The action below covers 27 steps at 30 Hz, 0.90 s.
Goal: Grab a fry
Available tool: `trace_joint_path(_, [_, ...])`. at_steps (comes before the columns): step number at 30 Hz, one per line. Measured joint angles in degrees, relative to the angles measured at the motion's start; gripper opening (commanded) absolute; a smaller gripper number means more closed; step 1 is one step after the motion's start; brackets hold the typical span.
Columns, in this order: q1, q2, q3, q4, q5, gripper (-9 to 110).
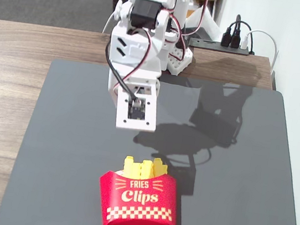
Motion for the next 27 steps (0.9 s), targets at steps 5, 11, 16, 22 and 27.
trace_joint_path(5, [-0.09, -6.94, -6.33, 0.00, 0.00, 20])
trace_joint_path(11, [-0.09, -14.33, -12.13, -1.05, 0.00, 20])
trace_joint_path(16, [-0.35, -19.42, -15.38, -1.93, 0.00, 20])
trace_joint_path(22, [-1.32, -25.31, -20.65, -2.29, 0.00, 20])
trace_joint_path(27, [-1.93, -28.04, -23.12, -2.46, 0.00, 20])
